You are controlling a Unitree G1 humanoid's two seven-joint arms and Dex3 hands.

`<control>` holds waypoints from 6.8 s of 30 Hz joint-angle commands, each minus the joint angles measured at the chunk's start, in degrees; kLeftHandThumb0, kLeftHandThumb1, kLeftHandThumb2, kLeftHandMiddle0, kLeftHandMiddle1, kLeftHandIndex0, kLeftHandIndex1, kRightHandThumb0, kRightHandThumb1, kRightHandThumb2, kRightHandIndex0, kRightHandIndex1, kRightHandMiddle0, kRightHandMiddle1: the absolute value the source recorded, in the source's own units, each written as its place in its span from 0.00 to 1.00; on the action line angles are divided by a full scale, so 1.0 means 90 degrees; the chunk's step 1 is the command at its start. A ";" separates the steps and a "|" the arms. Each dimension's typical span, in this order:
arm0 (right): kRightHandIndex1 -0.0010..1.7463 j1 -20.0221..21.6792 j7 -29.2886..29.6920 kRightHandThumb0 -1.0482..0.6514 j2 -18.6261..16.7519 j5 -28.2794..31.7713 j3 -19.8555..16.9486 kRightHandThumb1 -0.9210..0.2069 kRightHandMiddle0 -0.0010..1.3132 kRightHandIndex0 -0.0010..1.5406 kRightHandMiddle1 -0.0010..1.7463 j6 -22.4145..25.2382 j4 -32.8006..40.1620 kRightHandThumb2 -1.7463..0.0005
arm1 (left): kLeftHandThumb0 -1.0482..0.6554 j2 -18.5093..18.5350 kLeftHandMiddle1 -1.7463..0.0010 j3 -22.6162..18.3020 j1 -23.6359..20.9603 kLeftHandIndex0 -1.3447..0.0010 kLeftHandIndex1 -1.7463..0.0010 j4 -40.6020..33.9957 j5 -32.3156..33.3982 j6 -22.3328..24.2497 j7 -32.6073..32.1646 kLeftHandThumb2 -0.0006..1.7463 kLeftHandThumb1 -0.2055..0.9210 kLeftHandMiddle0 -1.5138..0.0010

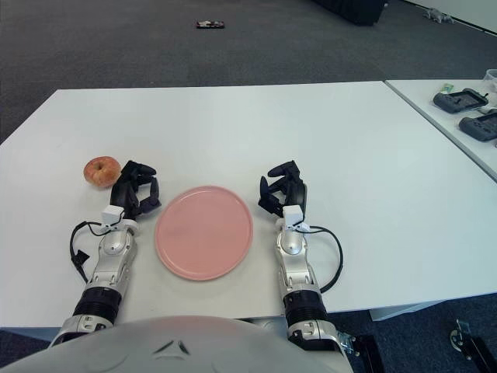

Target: Put the apple into the plate.

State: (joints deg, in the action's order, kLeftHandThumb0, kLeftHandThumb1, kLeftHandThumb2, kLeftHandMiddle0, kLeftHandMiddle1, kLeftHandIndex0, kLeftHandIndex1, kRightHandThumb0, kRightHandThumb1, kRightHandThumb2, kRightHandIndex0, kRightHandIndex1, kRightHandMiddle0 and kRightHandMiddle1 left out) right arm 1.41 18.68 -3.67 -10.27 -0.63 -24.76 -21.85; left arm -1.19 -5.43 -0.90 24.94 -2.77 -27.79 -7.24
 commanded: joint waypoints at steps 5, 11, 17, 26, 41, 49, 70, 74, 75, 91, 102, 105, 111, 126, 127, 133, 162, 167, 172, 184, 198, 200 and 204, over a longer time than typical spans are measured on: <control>0.95 0.0007 -0.0026 0.38 -0.0002 0.0013 0.0010 0.33 0.33 0.43 1.00 -0.0039 0.0078 0.41 | 0.37 0.0032 0.00 0.0075 0.0315 0.66 0.00 -0.0661 -0.1195 -0.0311 -0.1079 0.62 0.63 0.45; 0.95 0.0015 -0.0008 0.37 0.0009 -0.0016 0.0007 0.33 0.33 0.43 1.00 -0.0044 0.0033 0.41 | 0.37 0.0279 0.00 0.0165 0.0529 0.68 0.00 -0.1296 -0.2584 -0.0002 -0.2022 0.59 0.67 0.45; 0.95 0.0021 0.0014 0.37 0.0006 -0.0035 0.0019 0.33 0.33 0.42 1.00 -0.0063 0.0016 0.41 | 0.38 0.0618 0.00 0.0282 0.0614 0.69 0.00 -0.1669 -0.3928 0.0529 -0.2894 0.58 0.69 0.44; 0.94 -0.0005 0.0055 0.38 -0.0010 -0.0054 0.0033 0.33 0.33 0.43 1.00 -0.0068 0.0035 0.41 | 0.38 0.1381 0.00 0.0363 0.0430 0.70 0.00 -0.2008 -0.5011 0.1091 -0.3576 0.56 0.71 0.54; 0.93 0.0053 0.0083 0.37 -0.0013 -0.0036 0.0015 0.34 0.34 0.44 1.00 -0.0233 -0.0118 0.40 | 0.14 0.2352 0.41 0.0489 -0.0028 0.99 0.39 -0.1482 -0.5508 0.1545 -0.4214 0.53 0.64 0.99; 0.94 0.0045 0.0124 0.37 -0.0019 -0.0085 0.0031 0.34 0.33 0.45 1.00 -0.0151 -0.0089 0.40 | 0.05 0.2795 0.85 0.0700 -0.0265 1.00 0.88 -0.1190 -0.5370 0.1884 -0.3605 0.49 0.65 1.00; 0.93 0.0011 0.0098 0.38 -0.0001 -0.0046 0.0006 0.32 0.32 0.43 1.00 -0.0184 -0.0124 0.42 | 0.00 0.3397 1.00 0.1331 -0.1091 1.00 1.00 0.0214 -0.4859 0.2003 -0.2449 0.41 0.71 1.00; 0.93 0.0009 0.0068 0.38 0.0008 -0.0018 -0.0004 0.32 0.32 0.43 1.00 -0.0144 -0.0116 0.42 | 0.00 0.3412 1.00 0.1466 -0.1287 1.00 1.00 0.0653 -0.4773 0.1856 -0.2489 0.40 0.72 1.00; 0.93 0.0009 0.0062 0.38 0.0009 -0.0010 -0.0009 0.32 0.32 0.43 1.00 -0.0138 -0.0116 0.42 | 0.00 0.3417 1.00 0.1503 -0.1343 1.00 1.00 0.0781 -0.4752 0.1809 -0.2505 0.39 0.72 1.00; 0.94 -0.0015 0.0105 0.37 -0.0044 0.0016 -0.0039 0.33 0.33 0.44 1.00 -0.0167 -0.0071 0.41 | 0.00 0.3325 1.00 0.2055 -0.2501 1.00 1.00 0.3475 -0.4295 0.0961 -0.2603 0.39 0.70 1.00; 0.93 -0.0033 0.0203 0.38 -0.0045 -0.0093 -0.0005 0.33 0.33 0.44 1.00 -0.0130 -0.0034 0.41 | 0.00 0.3289 1.00 0.2286 -0.2783 1.00 1.00 0.4075 -0.3943 0.0496 -0.2303 0.44 0.65 1.00; 0.93 -0.0056 0.0188 0.38 -0.0044 -0.0078 -0.0001 0.33 0.32 0.44 1.00 -0.0089 0.0008 0.41 | 0.00 0.3263 1.00 0.2332 -0.2848 1.00 1.00 0.4210 -0.3851 0.0440 -0.2198 0.46 0.63 1.00; 0.93 -0.0062 0.0217 0.38 -0.0046 -0.0088 0.0006 0.32 0.32 0.43 1.00 -0.0199 -0.0011 0.41 | 0.00 0.3230 1.00 0.2431 -0.2947 1.00 1.00 0.4432 -0.3716 0.0414 -0.2049 0.47 0.63 1.00; 0.95 -0.0125 0.0225 0.38 -0.0049 -0.0066 0.0005 0.32 0.32 0.42 1.00 -0.0016 0.0134 0.41 | 0.07 0.3184 0.59 0.2346 -0.2831 1.00 0.53 0.4117 -0.3145 0.0630 -0.1309 0.52 0.55 1.00; 0.95 -0.0119 0.0220 0.38 -0.0043 -0.0067 0.0008 0.32 0.32 0.42 1.00 -0.0039 0.0125 0.41 | 0.07 0.3164 0.48 0.2378 -0.2902 1.00 0.43 0.4227 -0.3173 0.0657 -0.1347 0.53 0.53 1.00; 0.95 -0.0119 0.0195 0.38 -0.0028 -0.0061 0.0005 0.32 0.32 0.41 1.00 -0.0057 0.0132 0.41 | 0.16 0.3173 0.08 0.2509 -0.3023 0.90 0.05 0.4493 -0.3259 0.0601 -0.1521 0.65 0.40 0.88; 0.95 -0.0104 0.0258 0.38 -0.0010 -0.0105 -0.0024 0.31 0.31 0.42 1.00 -0.0127 0.0138 0.43 | 0.30 0.3286 0.00 0.2535 -0.2988 0.45 0.00 0.4555 -0.3120 0.0003 -0.1810 0.86 0.33 0.21; 0.95 -0.0111 0.0274 0.38 -0.0013 -0.0112 -0.0023 0.31 0.31 0.43 1.00 -0.0087 0.0171 0.43 | 0.30 0.3277 0.00 0.2561 -0.2937 0.45 0.00 0.4397 -0.3164 0.0067 -0.2005 0.86 0.32 0.18; 0.95 -0.0113 0.0269 0.38 -0.0006 -0.0120 -0.0005 0.31 0.31 0.42 1.00 -0.0043 0.0204 0.43 | 0.30 0.3252 0.00 0.2564 -0.2913 0.45 0.00 0.4345 -0.3177 0.0206 -0.2157 0.86 0.33 0.15; 0.95 -0.0127 0.0192 0.38 0.0015 -0.0048 -0.0021 0.30 0.31 0.42 1.00 0.0003 0.0234 0.43 | 0.30 0.3267 0.00 0.2545 -0.2830 0.45 0.00 0.4136 -0.3127 0.0289 -0.2002 0.86 0.33 0.12; 0.94 -0.0120 0.0248 0.38 0.0023 -0.0117 -0.0027 0.29 0.30 0.41 1.00 -0.0082 0.0191 0.44 | 0.30 0.3263 0.00 0.2431 -0.2753 0.45 0.00 0.3969 -0.2933 0.0191 -0.1697 0.87 0.32 0.11; 0.94 -0.0120 0.0251 0.38 0.0024 -0.0118 -0.0026 0.28 0.30 0.41 1.00 -0.0072 0.0193 0.45 | 0.30 0.3267 0.00 0.2415 -0.2744 0.45 0.00 0.3950 -0.2916 0.0167 -0.1668 0.87 0.32 0.11; 0.95 -0.0124 0.0259 0.38 0.0024 -0.0113 -0.0032 0.28 0.30 0.41 1.00 -0.0090 0.0189 0.45 | 0.30 0.3274 0.00 0.2368 -0.2717 0.45 0.00 0.3899 -0.2835 0.0010 -0.1637 0.87 0.32 0.10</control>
State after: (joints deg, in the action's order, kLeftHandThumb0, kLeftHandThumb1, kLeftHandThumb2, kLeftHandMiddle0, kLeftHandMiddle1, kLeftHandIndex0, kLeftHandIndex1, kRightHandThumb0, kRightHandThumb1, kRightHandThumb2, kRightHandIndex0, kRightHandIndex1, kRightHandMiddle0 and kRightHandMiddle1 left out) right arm 0.15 20.57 -3.74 -10.82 -0.65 -24.92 -20.21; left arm 28.66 15.67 -26.72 60.28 -28.30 -26.44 -23.65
